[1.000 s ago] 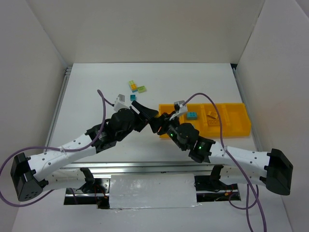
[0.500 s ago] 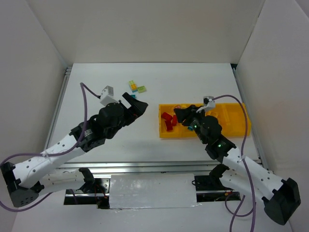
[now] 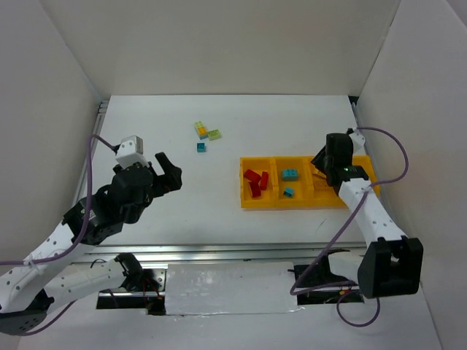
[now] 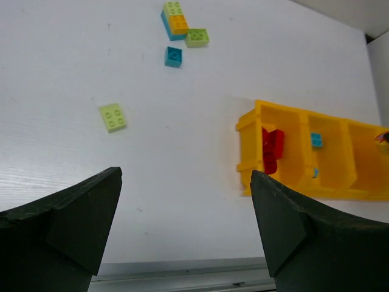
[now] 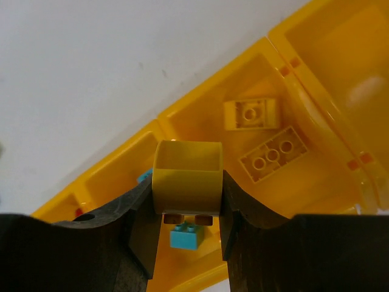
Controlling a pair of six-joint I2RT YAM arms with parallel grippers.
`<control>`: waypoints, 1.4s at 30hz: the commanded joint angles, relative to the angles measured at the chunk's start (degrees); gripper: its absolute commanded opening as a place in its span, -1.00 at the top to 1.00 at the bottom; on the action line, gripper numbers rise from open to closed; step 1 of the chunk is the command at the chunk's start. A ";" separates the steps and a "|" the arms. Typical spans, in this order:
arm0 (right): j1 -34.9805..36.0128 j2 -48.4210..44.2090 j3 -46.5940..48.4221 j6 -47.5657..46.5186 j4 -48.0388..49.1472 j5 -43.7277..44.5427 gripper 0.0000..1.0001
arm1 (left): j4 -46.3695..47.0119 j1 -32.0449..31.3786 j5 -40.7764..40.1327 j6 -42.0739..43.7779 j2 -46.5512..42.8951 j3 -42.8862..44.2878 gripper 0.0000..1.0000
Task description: Sort the legos into containers by color
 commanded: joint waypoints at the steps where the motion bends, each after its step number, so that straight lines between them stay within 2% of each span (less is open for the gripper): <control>1: -1.09 5.33 5.66 -0.33 -5.14 2.01 1.00 | -1.48 0.24 -0.06 6.52 -1.30 -2.72 -0.99; 6: -2.50 10.35 7.43 0.11 -5.41 3.07 1.00 | -1.48 0.50 0.13 8.11 0.63 -6.06 -0.99; 9: -2.58 11.58 6.64 0.20 -4.62 2.98 0.90 | -0.61 0.59 0.13 7.67 1.60 -7.90 -0.99; 12: -3.02 13.34 6.99 0.46 -4.79 2.54 0.70 | 0.71 0.68 1.53 7.67 1.95 -8.70 -0.99; 14: -3.02 14.04 7.17 0.46 -4.79 2.19 0.34 | 1.24 0.77 1.89 7.67 1.77 -9.14 -0.99; 15: -3.02 14.14 7.26 0.55 -4.79 2.19 -0.11 | 1.16 0.77 1.89 7.58 1.60 -9.32 -0.99; 21: -3.02 13.96 8.13 1.07 -5.32 2.71 -0.76 | 1.15 1.20 1.53 6.53 1.86 -9.76 -0.99; 26: -2.94 10.02 8.66 1.43 -6.20 -0.18 -0.99 | 2.12 2.87 1.80 4.68 3.79 -9.93 -0.99; 30: 0.31 0.18 7.61 0.64 -6.02 -4.57 -0.99 | 2.82 7.96 3.90 2.22 8.09 -9.58 -0.99; 33: 4.79 -6.05 6.91 -0.85 -5.50 -7.47 -0.99 | 5.72 14.63 10.82 3.09 11.69 -9.58 -0.99; 36: 8.04 -9.93 4.80 -3.23 -2.25 -18.44 -0.99 | 8.27 19.48 13.40 2.67 16.17 -9.32 -0.99; 37: 9.01 -10.21 4.53 -3.41 -2.16 -22.56 -0.99 | 8.45 20.27 13.40 2.22 17.49 -8.71 -0.99; 42: 17.00 -10.21 2.69 -4.28 -2.95 -26.20 -0.99 | 11.70 25.19 16.38 1.52 28.30 -6.08 -0.99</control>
